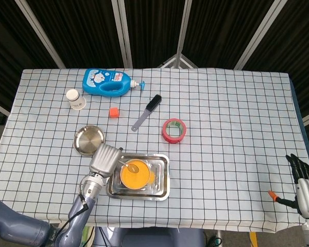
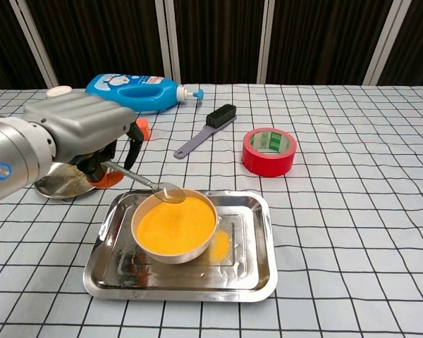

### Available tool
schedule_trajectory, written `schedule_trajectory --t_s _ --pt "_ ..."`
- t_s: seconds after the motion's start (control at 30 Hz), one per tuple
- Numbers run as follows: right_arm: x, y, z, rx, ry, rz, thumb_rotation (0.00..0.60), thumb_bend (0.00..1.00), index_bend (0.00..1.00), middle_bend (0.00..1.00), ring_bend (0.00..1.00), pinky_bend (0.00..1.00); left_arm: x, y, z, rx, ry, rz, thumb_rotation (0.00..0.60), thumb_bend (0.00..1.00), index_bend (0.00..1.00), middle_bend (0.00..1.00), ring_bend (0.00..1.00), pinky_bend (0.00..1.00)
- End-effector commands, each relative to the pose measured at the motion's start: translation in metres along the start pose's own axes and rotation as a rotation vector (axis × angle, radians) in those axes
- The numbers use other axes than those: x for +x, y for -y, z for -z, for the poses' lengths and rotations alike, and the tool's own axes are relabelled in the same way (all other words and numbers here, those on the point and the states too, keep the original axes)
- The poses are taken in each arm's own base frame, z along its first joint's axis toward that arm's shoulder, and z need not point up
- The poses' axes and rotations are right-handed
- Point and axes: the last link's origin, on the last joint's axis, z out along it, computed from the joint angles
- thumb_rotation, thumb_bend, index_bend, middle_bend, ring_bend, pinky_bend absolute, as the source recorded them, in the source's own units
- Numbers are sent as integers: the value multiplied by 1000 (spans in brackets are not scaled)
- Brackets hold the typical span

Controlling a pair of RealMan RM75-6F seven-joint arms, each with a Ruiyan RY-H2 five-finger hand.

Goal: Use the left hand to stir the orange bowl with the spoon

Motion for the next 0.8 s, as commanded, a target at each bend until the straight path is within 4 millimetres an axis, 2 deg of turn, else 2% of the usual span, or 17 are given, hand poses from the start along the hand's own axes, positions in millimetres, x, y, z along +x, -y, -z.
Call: schedule_trajectory --t_s 0.03,0.33,0.57,0.8 --pt "0 0 0 0 1 0 600 202 0 0 0 0 -1 8 -4 -43 -82 -192 600 620 829 1000 1000 1000" --pt "0 0 0 0 0 -3 600 202 0 0 0 0 3 4 -11 -263 -335 -670 600 620 832 1000 1000 1000" --pt "1 0 0 0 -1 -4 600 202 0 0 0 0 1 -12 -14 -375 -420 -741 600 619 832 1000 1000 1000" --pt "1 0 0 0 1 -9 600 202 0 0 0 0 -2 -16 -19 -431 -466 -875 600 619 834 1000 1000 1000"
